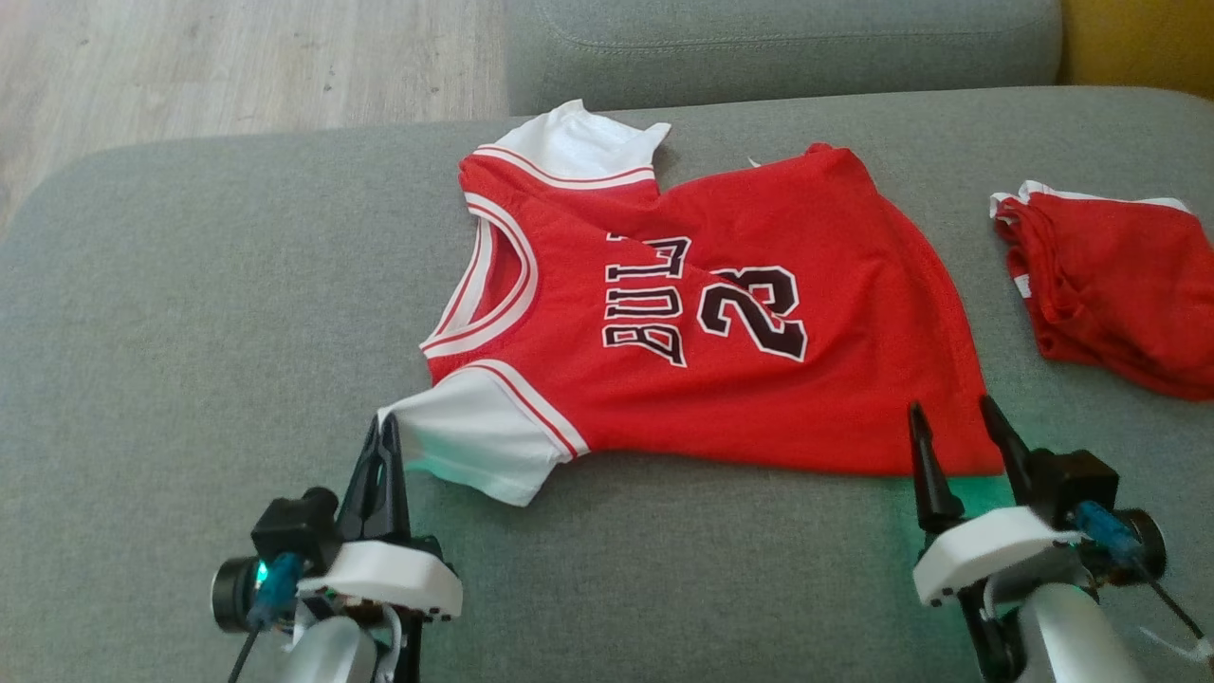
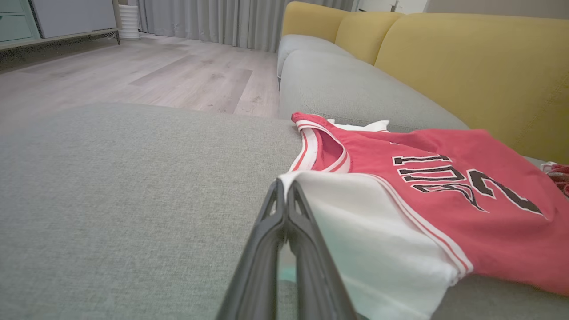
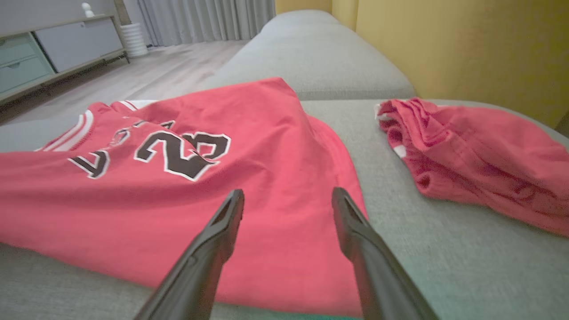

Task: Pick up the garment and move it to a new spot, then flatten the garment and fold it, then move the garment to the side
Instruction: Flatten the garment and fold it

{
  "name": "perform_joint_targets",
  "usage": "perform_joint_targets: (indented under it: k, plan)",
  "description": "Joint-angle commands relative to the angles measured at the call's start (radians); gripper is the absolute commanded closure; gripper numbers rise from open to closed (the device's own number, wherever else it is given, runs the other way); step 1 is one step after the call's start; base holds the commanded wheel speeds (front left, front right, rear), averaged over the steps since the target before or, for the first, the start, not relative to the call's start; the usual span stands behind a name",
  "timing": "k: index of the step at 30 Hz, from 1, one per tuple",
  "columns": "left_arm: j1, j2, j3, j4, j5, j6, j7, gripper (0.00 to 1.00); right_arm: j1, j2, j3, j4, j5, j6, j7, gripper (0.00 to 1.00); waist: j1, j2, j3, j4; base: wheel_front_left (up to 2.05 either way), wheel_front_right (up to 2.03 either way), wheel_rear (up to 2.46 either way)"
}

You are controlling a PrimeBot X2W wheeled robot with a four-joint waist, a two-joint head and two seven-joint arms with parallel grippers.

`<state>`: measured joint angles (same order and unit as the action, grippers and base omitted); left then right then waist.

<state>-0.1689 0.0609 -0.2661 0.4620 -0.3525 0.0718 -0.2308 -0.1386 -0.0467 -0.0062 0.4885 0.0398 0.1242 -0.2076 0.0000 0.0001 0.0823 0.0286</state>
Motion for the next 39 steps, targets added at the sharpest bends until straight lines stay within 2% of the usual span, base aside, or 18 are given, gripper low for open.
perform_joint_targets:
  k: [1, 5, 11, 28, 29, 30, 31, 36, 39]
  plan:
    - [-0.038, 0.018, 0.039, -0.039, -0.006, 0.005, -0.016, 1.00, -0.027, -0.004, 0.005, -0.011, -0.005, 0.007, 0.015, 0.00, 0.0000, -0.0001, 0.001, -0.001, 0.00, 0.00, 0.00]
    - [-0.033, 0.016, 0.045, -0.054, -0.003, 0.007, -0.025, 1.00, -0.016, -0.004, -0.058, 0.033, -0.023, 0.007, 0.057, 0.00, 0.0000, -0.0001, 0.003, -0.001, 0.00, 0.00, 0.00]
    - [-0.030, 0.011, 0.049, -0.066, 0.000, 0.007, -0.030, 1.00, -0.027, -0.004, -0.093, 0.089, 0.007, 0.007, 0.079, 0.00, 0.0000, -0.0001, 0.003, 0.004, 0.00, 0.00, 0.00]
    - [-0.033, 0.000, 0.045, -0.090, 0.020, -0.016, -0.031, 1.00, -0.116, -0.004, -0.057, 0.268, 0.092, 0.007, 0.108, 0.00, 0.0000, -0.0001, 0.024, 0.024, 0.00, 0.00, 0.00]
    - [-0.033, 0.000, 0.046, -0.089, 0.021, -0.016, -0.031, 1.00, -0.119, -0.004, -0.053, 0.278, 0.093, 0.007, 0.110, 0.31, 0.0000, -0.0001, 0.023, 0.024, 0.00, 0.00, 0.00]
    - [-0.033, -0.001, 0.047, -0.088, 0.021, -0.017, -0.031, 1.00, -0.122, -0.004, -0.051, 0.285, 0.093, 0.007, 0.110, 0.77, 0.0000, -0.0001, 0.022, 0.024, 0.00, 0.00, 0.00]
    - [-0.033, -0.001, 0.049, -0.087, 0.022, -0.017, -0.031, 1.00, -0.125, -0.004, -0.048, 0.292, 0.095, 0.007, 0.109, 1.00, 0.0000, -0.0001, 0.021, 0.023, 0.00, 0.00, 0.00]
    - [-0.029, 0.000, 0.067, -0.093, 0.024, -0.019, -0.031, 1.00, -0.149, -0.004, -0.018, 0.284, 0.146, 0.007, 0.073, 1.00, 0.0000, -0.0001, 0.006, 0.010, 0.00, 0.00, 0.00]
    - [-0.032, -0.002, 0.092, -0.132, 0.004, -0.042, -0.031, 1.00, -0.171, -0.004, 0.029, 0.230, 0.196, 0.007, 0.033, 1.00, 0.0000, -0.0001, -0.006, -0.002, 0.00, 0.00, 0.00]
